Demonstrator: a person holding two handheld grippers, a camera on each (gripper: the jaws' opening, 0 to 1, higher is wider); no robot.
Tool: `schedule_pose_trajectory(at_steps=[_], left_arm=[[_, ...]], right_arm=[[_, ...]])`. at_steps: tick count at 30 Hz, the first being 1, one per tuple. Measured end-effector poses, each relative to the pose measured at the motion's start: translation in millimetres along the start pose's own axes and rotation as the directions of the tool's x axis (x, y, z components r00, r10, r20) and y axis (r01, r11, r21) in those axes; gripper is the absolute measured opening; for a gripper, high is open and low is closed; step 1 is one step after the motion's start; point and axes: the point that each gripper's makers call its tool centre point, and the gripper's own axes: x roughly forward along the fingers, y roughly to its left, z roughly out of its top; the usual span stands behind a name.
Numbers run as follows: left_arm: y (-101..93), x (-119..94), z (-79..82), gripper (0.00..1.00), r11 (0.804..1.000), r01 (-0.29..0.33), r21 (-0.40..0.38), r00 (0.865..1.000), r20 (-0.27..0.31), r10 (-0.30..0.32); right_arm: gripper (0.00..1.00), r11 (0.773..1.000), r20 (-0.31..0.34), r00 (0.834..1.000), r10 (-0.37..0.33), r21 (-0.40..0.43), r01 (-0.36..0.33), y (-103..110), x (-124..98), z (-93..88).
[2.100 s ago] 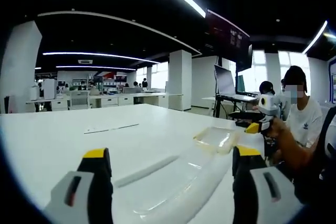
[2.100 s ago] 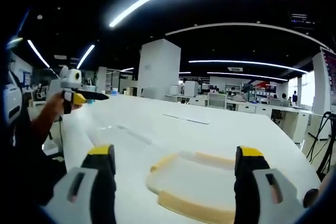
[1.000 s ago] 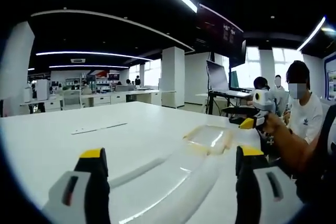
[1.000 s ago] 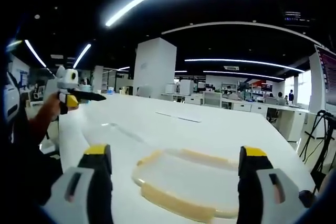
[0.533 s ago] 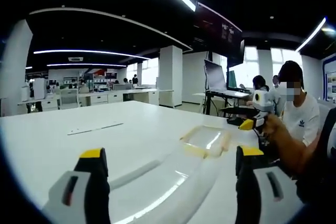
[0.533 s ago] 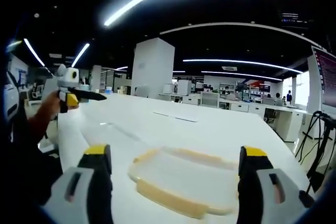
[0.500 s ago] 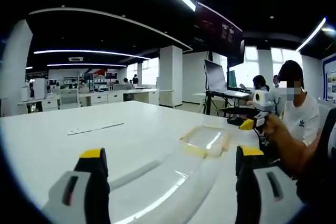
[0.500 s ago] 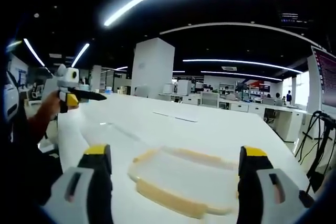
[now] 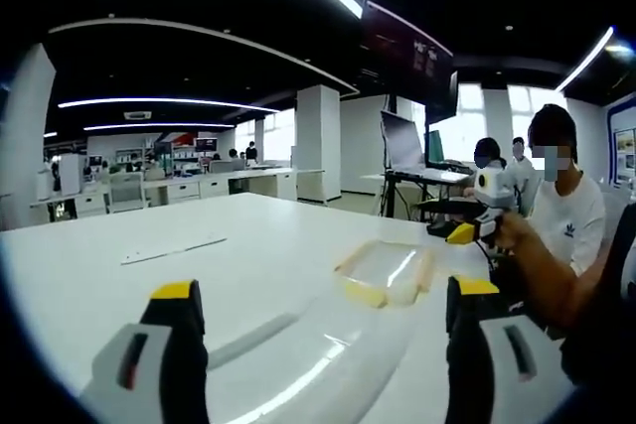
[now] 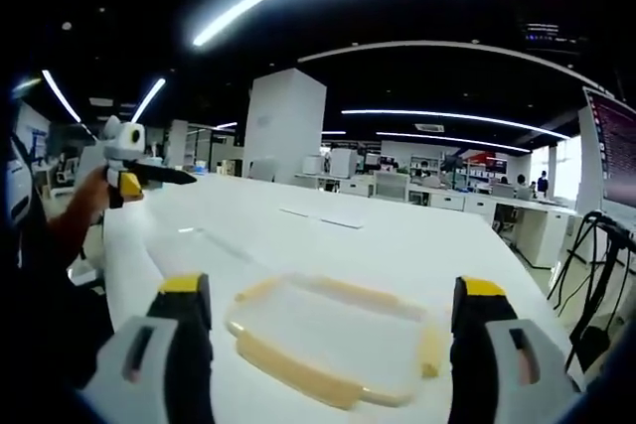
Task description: Snap each plastic latch of the storage box into its locked position after aligning the lid with the box until every specified latch is closed and the lid sits flush.
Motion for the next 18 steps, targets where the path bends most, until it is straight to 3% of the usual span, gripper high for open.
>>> schedule_pose_trajectory(at_steps=[18], left_arm=[[-18.3, 19, 7.7, 1.0, 0.999, 0.033, 0.018, 0.999, -0.011, -0.033]], right_arm=[[1.0, 1.0, -0.011, 1.0, -0.022, -0.018, 0.022, -15, -13, 2.8]])
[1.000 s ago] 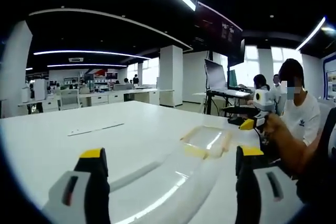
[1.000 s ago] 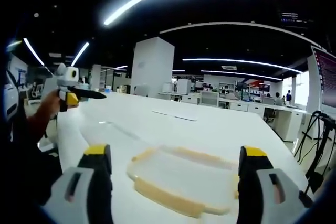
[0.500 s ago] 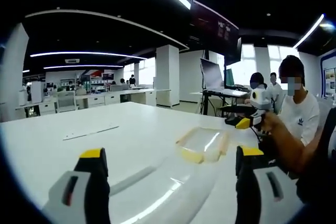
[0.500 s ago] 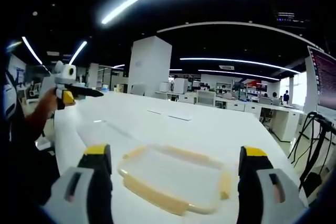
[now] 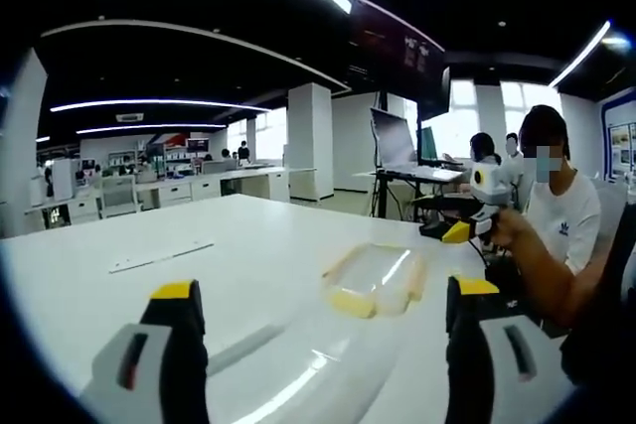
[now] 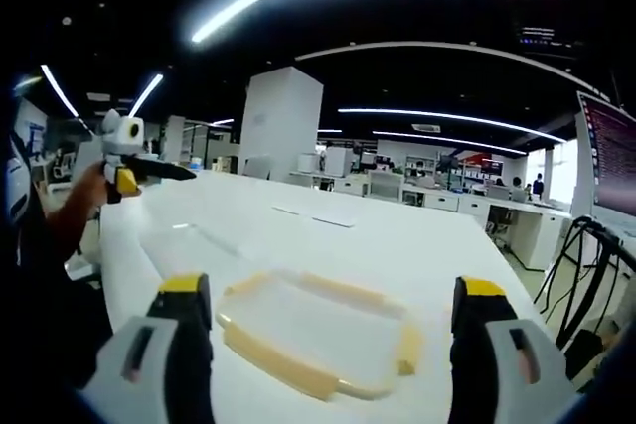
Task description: Snap each plastic latch of the storage box into its locked position after aligning the lid with the box until every specified latch is closed and the lid sits flush.
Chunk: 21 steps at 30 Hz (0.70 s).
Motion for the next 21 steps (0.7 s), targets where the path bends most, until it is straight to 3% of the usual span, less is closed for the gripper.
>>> schedule_pose_trajectory(at_steps=[21], left_arm=[[-18.9, 20, 11.2, 0.99, 0.999, 0.034, 0.01, 0.999, -0.001, -0.034]], right_arm=[[1.0, 0.999, 0.011, 0.999, -0.035, -0.008, 0.035, -24, -23, 7.1]])
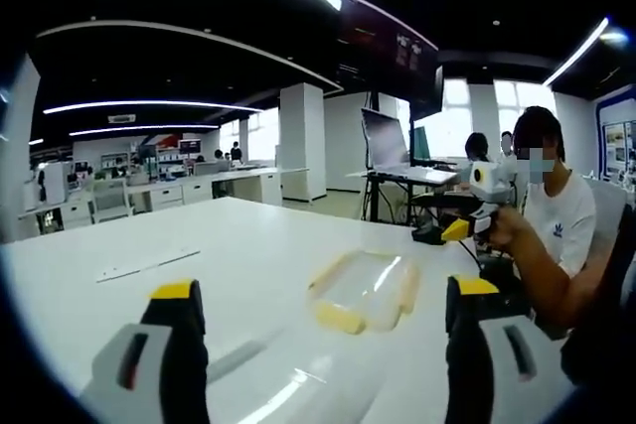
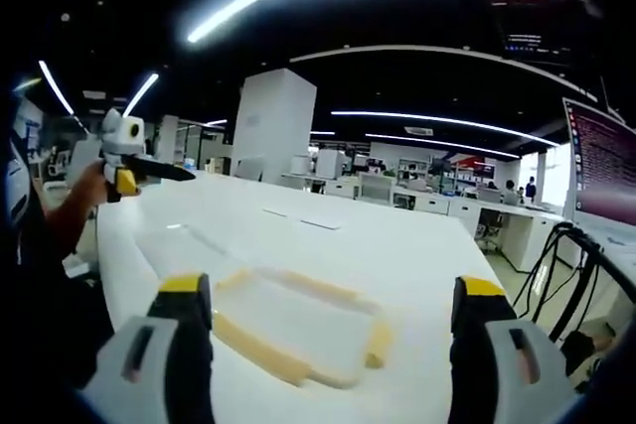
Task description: Snap each plastic latch of the storage box into its locked position after aligning the lid with the box until every specified latch is closed and the lid sits flush.
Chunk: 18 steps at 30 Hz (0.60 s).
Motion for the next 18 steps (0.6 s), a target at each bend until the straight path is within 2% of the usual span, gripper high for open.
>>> schedule_pose_trajectory(at_steps=[18], left_arm=[[-20.0, 21, 7.7, 0.99, 0.999, 0.043, 0.026, 0.999, -0.013, -0.042]], right_arm=[[0.99, 0.999, 0.009, 0.999, -0.032, 0.001, 0.032, -15, -19, 2.6]])
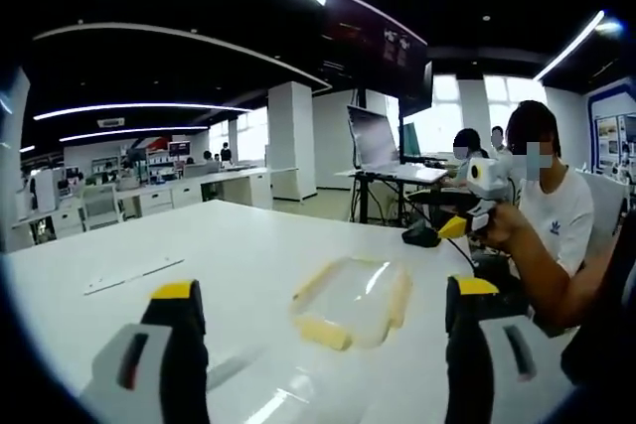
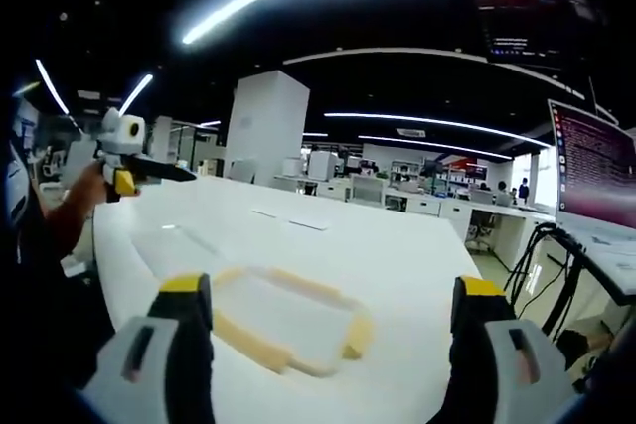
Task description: Snap each plastic latch of the storage box into its locked position after aligning the lid with the box until every specified latch is closed and the lid sits flush.
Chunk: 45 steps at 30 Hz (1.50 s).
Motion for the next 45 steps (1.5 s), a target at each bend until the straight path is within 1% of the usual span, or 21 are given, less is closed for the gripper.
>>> schedule_pose_trajectory(at_steps=[5, 11, 17, 25, 31, 37, 43, 45], left_arm=[[-6.6, 7, 0.1, 0.99, 1.0, 0.016, 0.002, 1.0, -0.005, -0.016], [-13.4, 15, -2.1, 0.99, 0.999, 0.032, 0.001, 0.999, -0.014, -0.032], [-19.3, 22, 0.9, 0.99, 0.999, 0.04, 0.001, 0.999, -0.012, -0.04], [-27.0, 30, 3.3, 0.99, 0.999, 0.053, 0.005, 0.999, -0.014, -0.053], [-27.9, 31, 3.2, 0.99, 0.999, 0.051, 0.01, 0.999, -0.016, -0.051], [-26.0, 29, 3.1, 0.99, 0.999, 0.045, 0.011, 0.999, -0.017, -0.045], [-26.6, 29, 4.1, 0.99, 0.999, 0.048, 0.014, 0.999, -0.015, -0.047], [-26.4, 29, 4.4, 0.99, 0.999, 0.048, 0.015, 0.999, -0.014, -0.048]], right_arm=[[0.99, 1.0, 0.002, 1.0, -0.01, -0.002, 0.01, -5, -4, 1.1], [0.99, 1.0, -0.003, 1.0, -0.015, 0.0, 0.015, -18, -8, 2.4], [0.99, 0.999, -0.017, 0.999, -0.033, -0.009, 0.033, -33, -16, 3.6], [0.99, 0.999, -0.023, 0.999, -0.04, -0.025, 0.04, -41, -21, 6.2], [0.99, 0.999, -0.031, 0.999, -0.037, -0.037, 0.036, -45, -20, 8.5], [0.98, 0.997, -0.055, 0.998, -0.018, -0.073, 0.014, -47, -14, 12.0], [0.98, 0.996, -0.059, 0.998, -0.005, -0.084, 0.0, -56, -11, 25.3], [0.98, 0.996, -0.067, 0.998, -0.004, -0.09, -0.002, -59, -10, 26.5]])
